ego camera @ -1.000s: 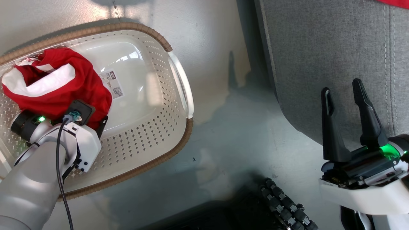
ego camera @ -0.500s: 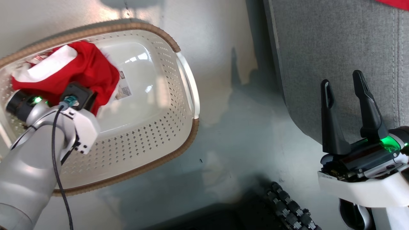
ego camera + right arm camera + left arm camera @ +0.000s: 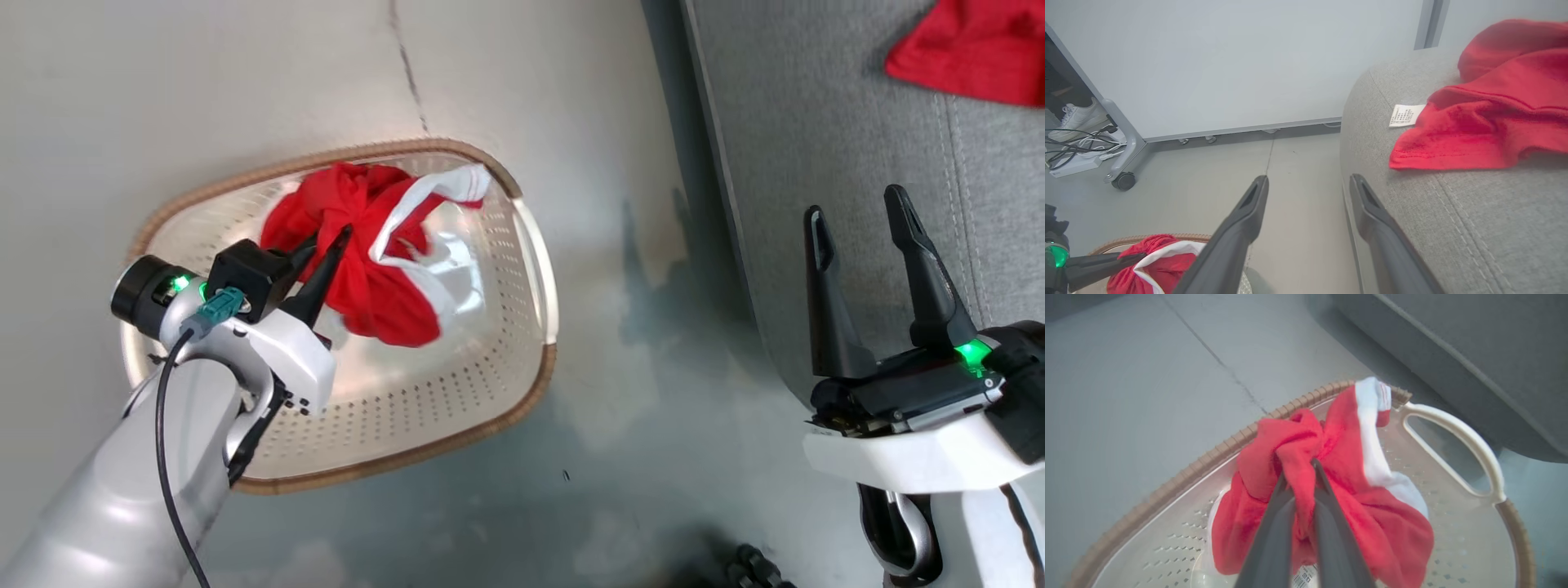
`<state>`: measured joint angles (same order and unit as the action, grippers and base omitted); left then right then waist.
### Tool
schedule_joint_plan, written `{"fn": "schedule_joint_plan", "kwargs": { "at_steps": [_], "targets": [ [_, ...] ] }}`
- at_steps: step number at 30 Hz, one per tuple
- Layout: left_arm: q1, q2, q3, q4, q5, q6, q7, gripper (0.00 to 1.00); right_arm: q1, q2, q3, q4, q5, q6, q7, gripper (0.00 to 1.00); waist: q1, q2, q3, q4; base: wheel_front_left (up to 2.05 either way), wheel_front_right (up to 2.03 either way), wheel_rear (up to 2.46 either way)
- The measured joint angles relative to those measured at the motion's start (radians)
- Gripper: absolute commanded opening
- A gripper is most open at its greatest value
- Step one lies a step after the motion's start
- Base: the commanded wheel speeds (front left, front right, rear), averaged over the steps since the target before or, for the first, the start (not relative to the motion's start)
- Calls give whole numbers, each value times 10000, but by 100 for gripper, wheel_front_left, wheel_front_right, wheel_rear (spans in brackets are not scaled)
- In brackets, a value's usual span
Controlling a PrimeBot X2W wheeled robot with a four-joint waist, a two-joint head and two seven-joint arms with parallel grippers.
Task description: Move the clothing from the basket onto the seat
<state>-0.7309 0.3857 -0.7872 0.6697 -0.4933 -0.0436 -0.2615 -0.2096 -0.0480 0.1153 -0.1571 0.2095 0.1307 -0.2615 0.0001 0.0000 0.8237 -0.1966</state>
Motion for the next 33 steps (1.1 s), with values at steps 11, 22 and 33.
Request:
{"fn": "schedule_joint_plan", "kwargs": {
  "at_steps": [11, 22, 33],
  "targets": [
    [1811, -871, 2393, -2326, 159, -25, 0, 0, -270, 6, -121, 537, -462, 0, 903, 100, 0, 0, -1855, 1047, 0, 0, 0],
    [3405, -1967, 4288, -3793, 616, -539, -2, 0, 239, 8, -316, 796, -616, -2, 1856, 100, 0, 0, -3978, 2199, 0, 0, 0],
    [4056, -2297, 5020, -4999, 1197, -708, -2, 0, 892, 8, -341, 899, -414, -2, 2153, 100, -1, 1, -5575, 2743, 0, 0, 0]
  ]
}}
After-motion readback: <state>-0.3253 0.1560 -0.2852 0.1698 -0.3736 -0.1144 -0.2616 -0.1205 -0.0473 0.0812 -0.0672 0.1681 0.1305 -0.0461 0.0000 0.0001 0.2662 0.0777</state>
